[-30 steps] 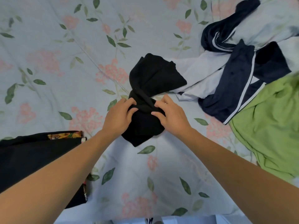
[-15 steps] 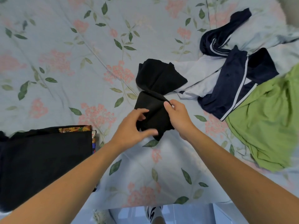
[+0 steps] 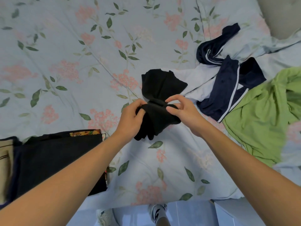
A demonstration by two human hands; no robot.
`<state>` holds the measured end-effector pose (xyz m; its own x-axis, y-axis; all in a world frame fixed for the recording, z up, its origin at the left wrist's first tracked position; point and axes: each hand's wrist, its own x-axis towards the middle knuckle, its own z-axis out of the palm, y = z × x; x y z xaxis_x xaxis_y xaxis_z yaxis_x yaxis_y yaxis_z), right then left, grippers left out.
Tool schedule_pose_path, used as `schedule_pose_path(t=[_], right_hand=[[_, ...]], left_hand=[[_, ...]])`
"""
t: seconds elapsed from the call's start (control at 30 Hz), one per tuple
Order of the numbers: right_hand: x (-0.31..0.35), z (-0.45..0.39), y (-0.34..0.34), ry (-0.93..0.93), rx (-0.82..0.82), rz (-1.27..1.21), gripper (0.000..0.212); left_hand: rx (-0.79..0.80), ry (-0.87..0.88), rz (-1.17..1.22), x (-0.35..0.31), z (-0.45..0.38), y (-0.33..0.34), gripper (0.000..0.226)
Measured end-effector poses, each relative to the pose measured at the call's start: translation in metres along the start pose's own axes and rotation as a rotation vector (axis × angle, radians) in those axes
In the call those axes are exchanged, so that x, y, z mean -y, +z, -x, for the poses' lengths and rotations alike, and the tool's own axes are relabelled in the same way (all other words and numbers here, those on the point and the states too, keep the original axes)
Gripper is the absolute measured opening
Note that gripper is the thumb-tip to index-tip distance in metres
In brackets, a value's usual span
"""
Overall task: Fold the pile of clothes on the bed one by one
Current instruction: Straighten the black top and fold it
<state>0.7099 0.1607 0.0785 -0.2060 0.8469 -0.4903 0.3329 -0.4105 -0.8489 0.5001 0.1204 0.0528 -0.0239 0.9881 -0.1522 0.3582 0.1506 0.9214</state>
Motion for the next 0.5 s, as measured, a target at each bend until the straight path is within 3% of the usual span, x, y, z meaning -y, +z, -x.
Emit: schedule_pose_path(t=[0.13,0.27,0.5], right_hand=[[0.029,0.002,-0.009,-0.086,-0.059,-0.036,0.01],[0.037,0.005,-0.008,-0.172,-0.076,0.045,0.007],[-0.008,-0.01,-0.002,-0.173,-0.232,0.605,0.008]], left_hand=[[-0.018,0.096,0.026,-0.033,-0.01,-0.018,0.021],[-0.072,0.08,0.001,-0.038,-0.015,-0.034,0.017],[0.085,0.0,-0.193,0.007,-0.018,-0.024,0.017]])
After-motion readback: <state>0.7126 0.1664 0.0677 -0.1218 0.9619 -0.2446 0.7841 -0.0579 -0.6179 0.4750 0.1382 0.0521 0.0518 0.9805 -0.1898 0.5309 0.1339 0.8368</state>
